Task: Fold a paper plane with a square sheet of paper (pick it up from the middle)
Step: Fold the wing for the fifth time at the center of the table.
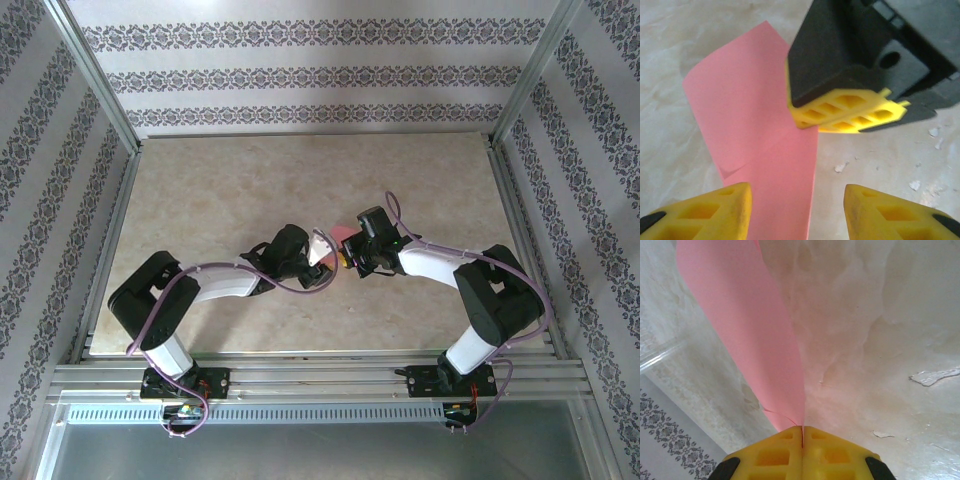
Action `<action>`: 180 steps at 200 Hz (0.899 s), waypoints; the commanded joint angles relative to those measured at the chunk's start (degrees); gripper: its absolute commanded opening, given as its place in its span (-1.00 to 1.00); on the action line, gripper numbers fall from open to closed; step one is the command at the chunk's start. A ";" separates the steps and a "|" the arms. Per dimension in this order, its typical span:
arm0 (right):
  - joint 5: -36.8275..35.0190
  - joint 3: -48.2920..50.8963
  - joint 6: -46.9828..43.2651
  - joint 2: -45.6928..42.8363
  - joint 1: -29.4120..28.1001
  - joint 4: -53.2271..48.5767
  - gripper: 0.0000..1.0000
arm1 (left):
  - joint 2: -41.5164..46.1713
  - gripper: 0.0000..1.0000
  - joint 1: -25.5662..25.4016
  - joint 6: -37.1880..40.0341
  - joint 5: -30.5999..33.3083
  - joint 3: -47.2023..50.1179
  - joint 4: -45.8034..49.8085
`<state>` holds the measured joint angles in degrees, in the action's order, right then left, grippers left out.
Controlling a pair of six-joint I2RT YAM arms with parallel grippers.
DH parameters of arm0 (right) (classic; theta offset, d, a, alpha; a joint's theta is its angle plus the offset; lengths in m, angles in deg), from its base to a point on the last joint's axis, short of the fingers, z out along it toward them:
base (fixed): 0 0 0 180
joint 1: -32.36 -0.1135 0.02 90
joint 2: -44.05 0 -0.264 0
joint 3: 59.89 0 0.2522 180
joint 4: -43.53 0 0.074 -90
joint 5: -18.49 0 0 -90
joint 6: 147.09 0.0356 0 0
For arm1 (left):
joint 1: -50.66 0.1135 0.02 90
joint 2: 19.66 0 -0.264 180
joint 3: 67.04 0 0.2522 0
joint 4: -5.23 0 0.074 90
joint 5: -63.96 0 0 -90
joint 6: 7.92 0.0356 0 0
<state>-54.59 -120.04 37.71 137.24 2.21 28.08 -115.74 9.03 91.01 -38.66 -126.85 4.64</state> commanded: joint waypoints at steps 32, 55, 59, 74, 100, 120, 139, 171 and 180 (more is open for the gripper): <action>1.22 -1.68 1.65 0.90 0.01 0.02 -0.96 | -3.71 -0.08 -0.74 0.72 4.17 -2.50 -0.74; 1.77 -1.86 1.88 1.27 0.09 0.04 -0.96 | -4.38 -0.09 -0.74 1.25 4.02 -2.56 -1.24; 1.94 -1.86 1.92 1.29 0.09 0.11 -0.96 | -4.43 -0.09 -0.73 1.32 3.92 -2.51 -1.36; 2.10 -2.03 1.97 1.44 0.09 0.11 -0.95 | -4.69 -0.10 -0.76 1.47 4.00 -2.37 -1.60; 2.58 -2.12 2.08 1.56 0.18 0.19 -0.94 | -5.00 -0.20 -0.75 1.65 4.36 -2.13 -1.97; 2.85 -2.12 2.30 1.56 0.27 0.28 -0.92 | -5.11 -0.29 -0.78 1.77 4.44 -2.09 -2.09; 2.94 -2.12 2.35 1.38 0.36 0.26 -0.88 | -5.26 -0.38 -0.80 1.91 4.45 -1.91 -2.26; 2.86 -1.53 2.19 0.56 1.12 0.28 -0.69 | -4.74 -0.55 -0.68 2.51 4.18 -0.53 -3.66; 2.72 -1.27 1.97 0.18 1.53 0.01 -0.62 | -4.36 -0.59 -0.68 2.75 4.01 -0.02 -4.33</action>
<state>-52.38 -120.80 39.26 138.29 2.76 28.38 -120.33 9.03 92.36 -34.75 -128.16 3.24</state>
